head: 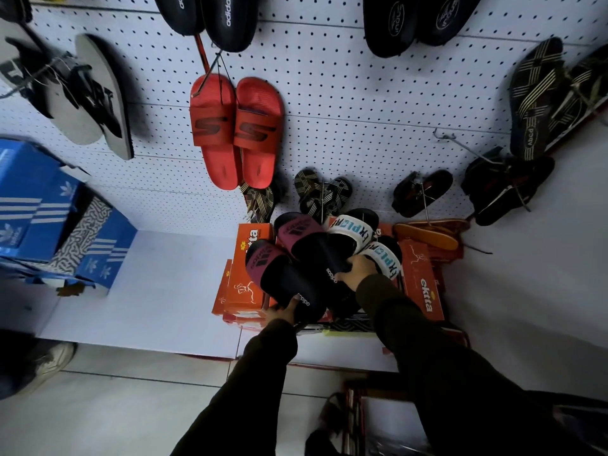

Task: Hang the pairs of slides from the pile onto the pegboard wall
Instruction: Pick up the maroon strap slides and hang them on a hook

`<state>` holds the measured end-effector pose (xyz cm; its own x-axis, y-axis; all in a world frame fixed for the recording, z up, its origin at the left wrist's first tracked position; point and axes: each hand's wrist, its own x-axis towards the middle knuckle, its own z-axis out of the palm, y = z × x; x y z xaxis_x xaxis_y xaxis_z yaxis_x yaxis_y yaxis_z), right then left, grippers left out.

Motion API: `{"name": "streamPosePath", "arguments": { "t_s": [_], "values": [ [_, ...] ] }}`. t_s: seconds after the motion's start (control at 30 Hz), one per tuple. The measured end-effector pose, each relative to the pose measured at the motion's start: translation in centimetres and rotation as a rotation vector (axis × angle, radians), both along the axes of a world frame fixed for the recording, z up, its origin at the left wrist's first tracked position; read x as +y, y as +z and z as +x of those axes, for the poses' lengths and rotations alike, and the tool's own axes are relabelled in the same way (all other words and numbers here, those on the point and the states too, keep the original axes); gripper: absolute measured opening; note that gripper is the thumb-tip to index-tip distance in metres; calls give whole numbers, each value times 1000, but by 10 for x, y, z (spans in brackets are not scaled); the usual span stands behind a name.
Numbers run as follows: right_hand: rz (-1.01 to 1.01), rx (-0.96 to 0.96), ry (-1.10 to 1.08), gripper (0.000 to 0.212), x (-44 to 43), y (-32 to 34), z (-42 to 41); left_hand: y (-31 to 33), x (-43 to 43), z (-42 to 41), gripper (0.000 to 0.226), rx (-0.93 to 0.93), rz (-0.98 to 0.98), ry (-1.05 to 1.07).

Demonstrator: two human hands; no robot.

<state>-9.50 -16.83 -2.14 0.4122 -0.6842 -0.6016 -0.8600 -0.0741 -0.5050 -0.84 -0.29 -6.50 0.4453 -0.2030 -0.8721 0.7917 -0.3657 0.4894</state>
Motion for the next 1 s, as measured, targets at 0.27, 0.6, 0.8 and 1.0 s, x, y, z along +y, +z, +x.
{"name": "streamPosePath", "arguments": {
  "t_s": [0.27, 0.6, 0.8, 1.0],
  "values": [
    [453, -286, -340, 45, 23, 13, -11, 24, 33, 14, 60, -203, 21, -61],
    [238, -623, -349, 43, 49, 74, 14, 113, 46, 52, 48, -424, -268, 63],
    [101, -864, -313, 44, 57, 133, 45, 171, 46, 87, 48, -577, -429, 106],
    [-24, -1029, -290, 39, 64, 195, 77, 227, 39, 129, 47, -729, -561, 131]
  ]
}}
